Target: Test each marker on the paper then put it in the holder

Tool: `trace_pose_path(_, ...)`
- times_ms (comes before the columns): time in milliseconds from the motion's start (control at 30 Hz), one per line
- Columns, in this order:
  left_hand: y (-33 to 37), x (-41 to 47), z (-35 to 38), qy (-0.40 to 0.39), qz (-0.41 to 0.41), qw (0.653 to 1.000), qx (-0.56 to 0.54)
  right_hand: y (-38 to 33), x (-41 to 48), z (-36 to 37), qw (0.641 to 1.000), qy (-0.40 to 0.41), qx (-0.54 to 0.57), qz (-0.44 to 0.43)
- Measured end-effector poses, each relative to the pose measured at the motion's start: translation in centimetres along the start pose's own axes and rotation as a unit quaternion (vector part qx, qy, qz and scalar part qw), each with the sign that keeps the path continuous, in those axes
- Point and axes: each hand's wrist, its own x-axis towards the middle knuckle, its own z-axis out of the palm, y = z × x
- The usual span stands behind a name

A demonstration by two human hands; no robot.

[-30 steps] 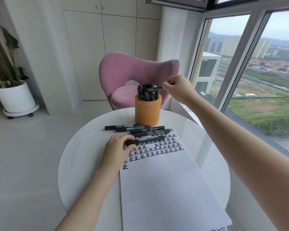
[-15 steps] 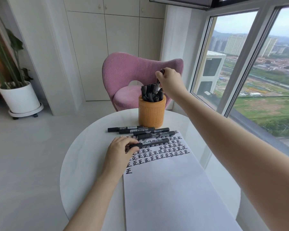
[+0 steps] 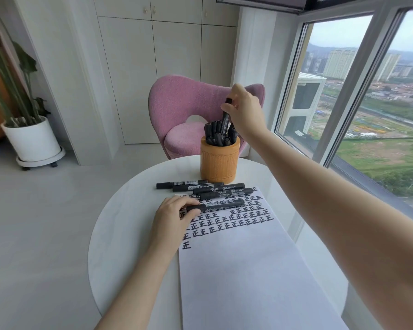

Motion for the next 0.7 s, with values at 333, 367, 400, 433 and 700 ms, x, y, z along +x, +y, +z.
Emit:
trace_pose_path(333,0.0,0.0,0.1,-0.005,-0.008,1.000,-0.004,-0.1,0.4,-0.4,0.999,-0.028,-0.031,-0.030)
trace_pose_path(367,0.0,0.0,0.1,-0.006,-0.008,1.000,-0.004,-0.2,0.4,-0.3,0.999,-0.032,-0.026,-0.028)
trace_pose_path(400,0.0,0.0,0.1,-0.005,-0.008,1.000,-0.005,-0.3,0.3,-0.3,0.999,-0.031,-0.018,-0.024)
trace_pose_path(433,0.0,0.0,0.1,-0.002,-0.009,1.000,-0.007,-0.2,0.2,-0.2,0.999,-0.027,-0.009,-0.019)
trace_pose_path(700,0.8,1.5,-0.7,0.050,-0.020,0.997,-0.046,1.4,-0.3,-0.5,0.997,0.001,0.067,0.041)
